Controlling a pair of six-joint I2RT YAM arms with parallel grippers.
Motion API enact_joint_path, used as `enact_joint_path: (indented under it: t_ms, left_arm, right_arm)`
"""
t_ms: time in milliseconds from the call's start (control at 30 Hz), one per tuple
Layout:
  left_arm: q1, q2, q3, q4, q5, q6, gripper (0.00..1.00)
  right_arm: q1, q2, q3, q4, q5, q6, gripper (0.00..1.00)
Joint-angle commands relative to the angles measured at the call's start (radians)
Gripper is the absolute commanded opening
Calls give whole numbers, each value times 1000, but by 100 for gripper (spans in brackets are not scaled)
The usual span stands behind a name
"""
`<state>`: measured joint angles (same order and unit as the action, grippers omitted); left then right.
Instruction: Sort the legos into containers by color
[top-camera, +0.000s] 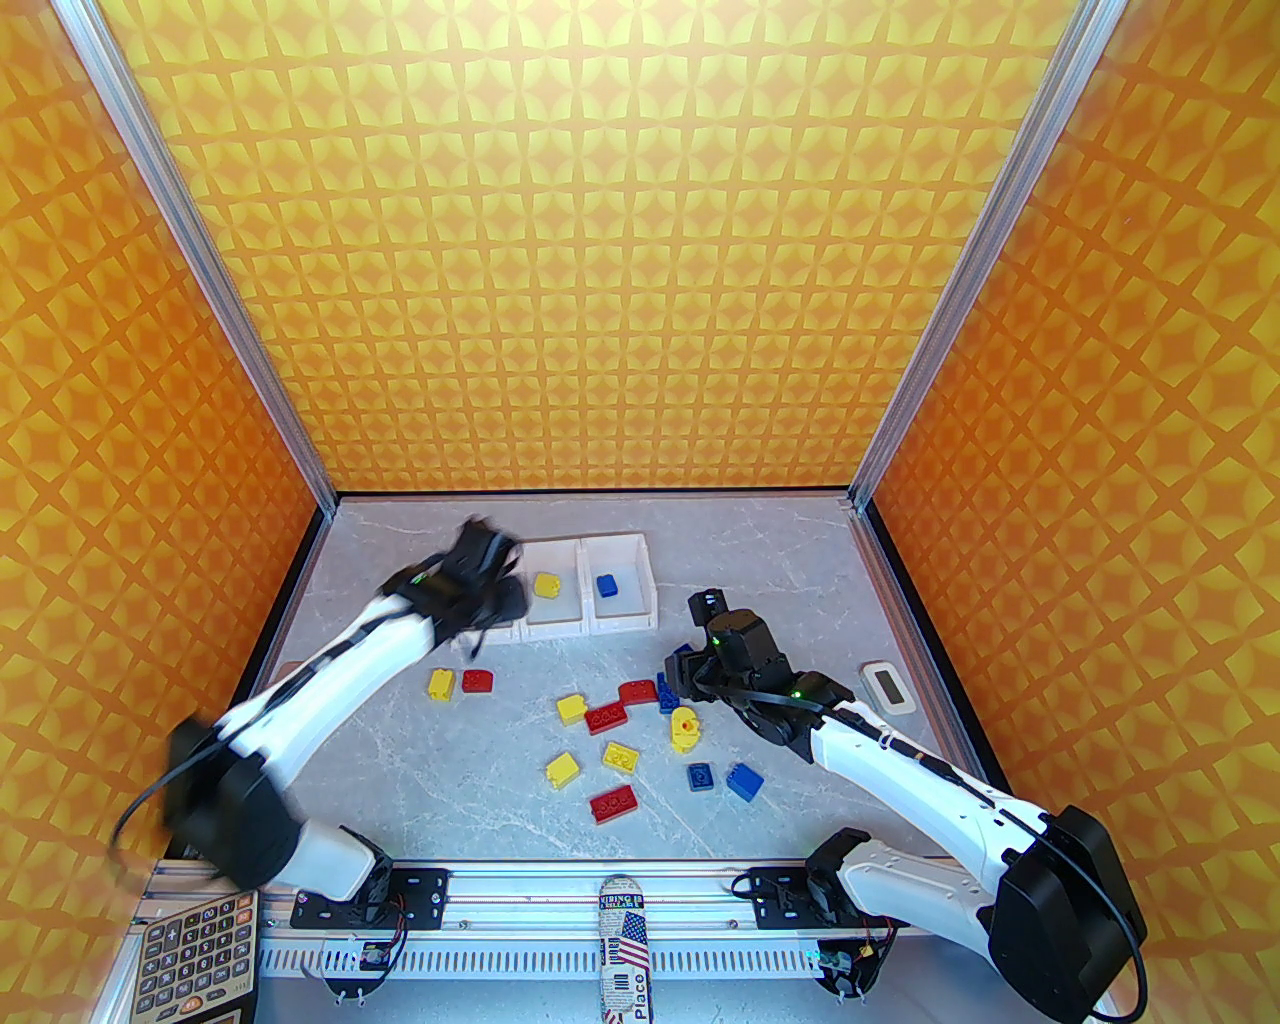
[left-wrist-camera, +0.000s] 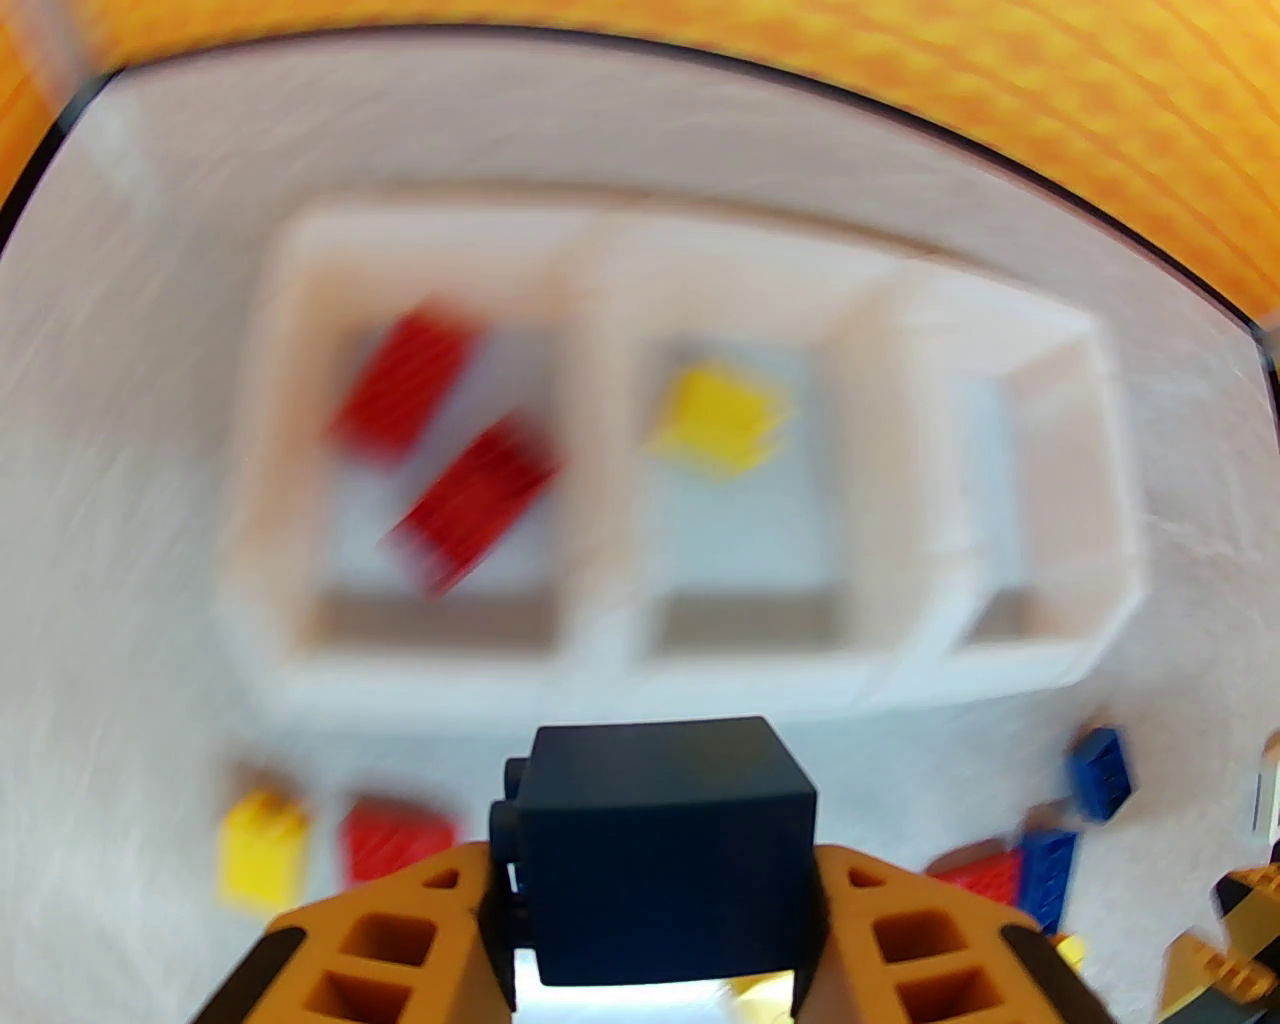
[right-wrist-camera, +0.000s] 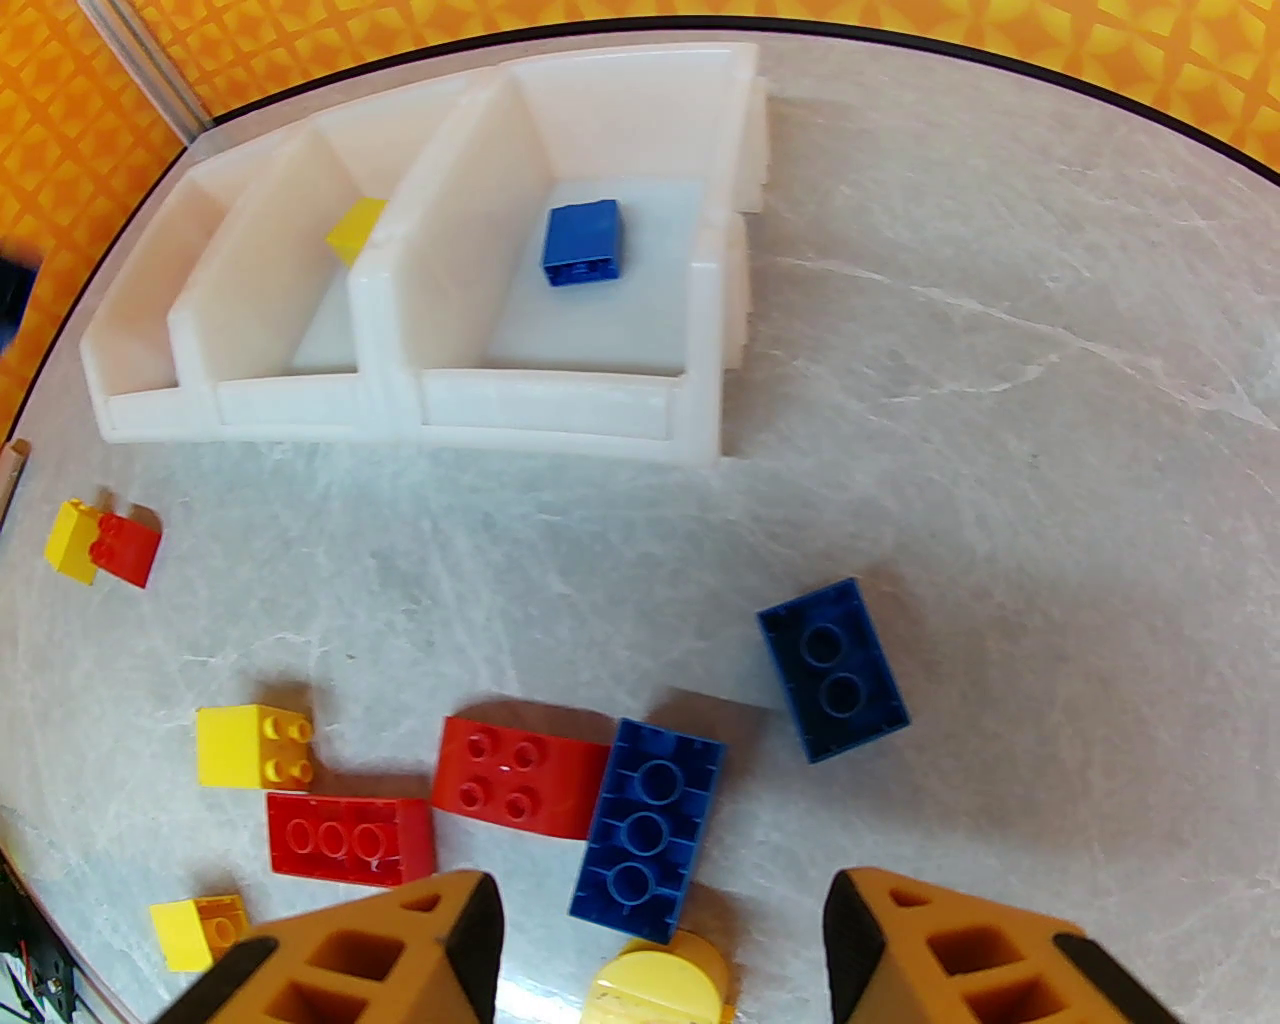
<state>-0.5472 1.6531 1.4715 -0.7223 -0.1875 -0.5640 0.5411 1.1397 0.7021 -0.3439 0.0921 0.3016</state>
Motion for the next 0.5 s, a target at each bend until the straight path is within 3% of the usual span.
enact_joint_path:
  t_ms: [0, 267, 467]
  left_arm:
    - [-28, 136, 181, 13, 44, 91, 28]
    - [-37, 510, 634, -77, 164, 119, 29]
    - [-41, 641, 764, -67, 242, 126, 31]
  right_arm:
    - [-5, -3, 10, -30, 64, -6, 58]
    - [-22, -7, 5, -44, 66, 7, 58]
    - [-29, -5, -2, -51, 67, 7, 58]
